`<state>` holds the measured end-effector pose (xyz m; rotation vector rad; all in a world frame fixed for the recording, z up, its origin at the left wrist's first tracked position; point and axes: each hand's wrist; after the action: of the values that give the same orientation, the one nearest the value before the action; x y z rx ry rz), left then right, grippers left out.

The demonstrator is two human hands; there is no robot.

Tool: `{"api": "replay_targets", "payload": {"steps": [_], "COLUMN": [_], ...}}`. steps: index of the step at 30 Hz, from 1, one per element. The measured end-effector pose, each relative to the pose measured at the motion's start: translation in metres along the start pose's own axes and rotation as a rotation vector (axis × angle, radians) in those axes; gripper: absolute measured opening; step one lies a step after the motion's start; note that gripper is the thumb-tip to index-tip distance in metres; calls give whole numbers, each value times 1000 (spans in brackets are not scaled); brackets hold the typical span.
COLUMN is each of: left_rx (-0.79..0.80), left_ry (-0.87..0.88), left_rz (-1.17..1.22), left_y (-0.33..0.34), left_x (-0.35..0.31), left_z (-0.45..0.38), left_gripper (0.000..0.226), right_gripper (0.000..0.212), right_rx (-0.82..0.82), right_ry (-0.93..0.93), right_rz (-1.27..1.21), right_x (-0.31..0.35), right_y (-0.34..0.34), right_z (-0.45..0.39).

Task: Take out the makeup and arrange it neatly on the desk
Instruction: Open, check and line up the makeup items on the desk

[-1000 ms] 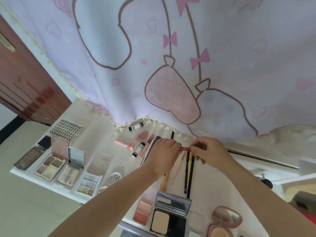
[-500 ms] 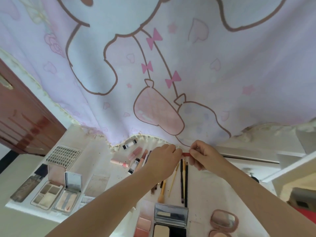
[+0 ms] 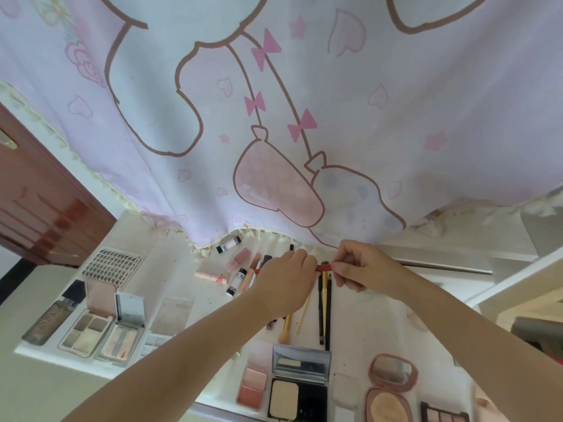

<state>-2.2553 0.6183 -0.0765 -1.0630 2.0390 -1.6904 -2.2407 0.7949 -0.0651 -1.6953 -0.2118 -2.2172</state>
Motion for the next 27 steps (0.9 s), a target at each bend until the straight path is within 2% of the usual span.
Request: {"api": "replay_targets", "payload": {"steps": [5, 7, 10, 13, 15, 18, 20, 23, 27], "left_rx": [139, 223, 202, 227, 330, 381, 452, 548, 597], "left_ry": [-16, -27, 53, 65, -7, -127, -208, -365, -530], "left_rz": [60, 39, 123, 136, 182, 348, 416, 511, 629], "left_y": [4, 18, 17, 24, 34, 43, 50, 63, 83], "left_x": [-4, -1, 0, -1, -2, -4, -5, -6, -11], "left_z": [5, 10, 13, 13, 16, 20, 23, 23, 25], "left_gripper": [11, 16, 12, 24, 31, 23, 21, 22, 24], "right_gripper": [18, 18, 22, 21, 18, 14, 10, 18, 19], "right_rx": [23, 30, 51, 57, 76, 89, 116, 179, 222], "right_ry": [-24, -16, 8, 52, 94, 115, 85, 12, -53], "right_rz": [-92, -108, -158, -193, -161, 53, 291, 656, 848], "right_x": [-2, -7, -18, -27, -33, -39, -42, -47, -61], "right_y": [0, 1, 4, 3, 2, -1, -2, -1, 3], "right_z": [4, 4, 1, -4, -9, -20, -32, -56, -85]}}
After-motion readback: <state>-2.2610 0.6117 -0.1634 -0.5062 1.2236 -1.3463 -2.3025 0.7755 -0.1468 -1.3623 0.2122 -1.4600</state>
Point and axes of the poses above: each hand's wrist, its own z-axis away from the middle knuckle, its own y-axis out of the palm, x = y × z, and after that the axes turned 9 degrees about -z, right-handed
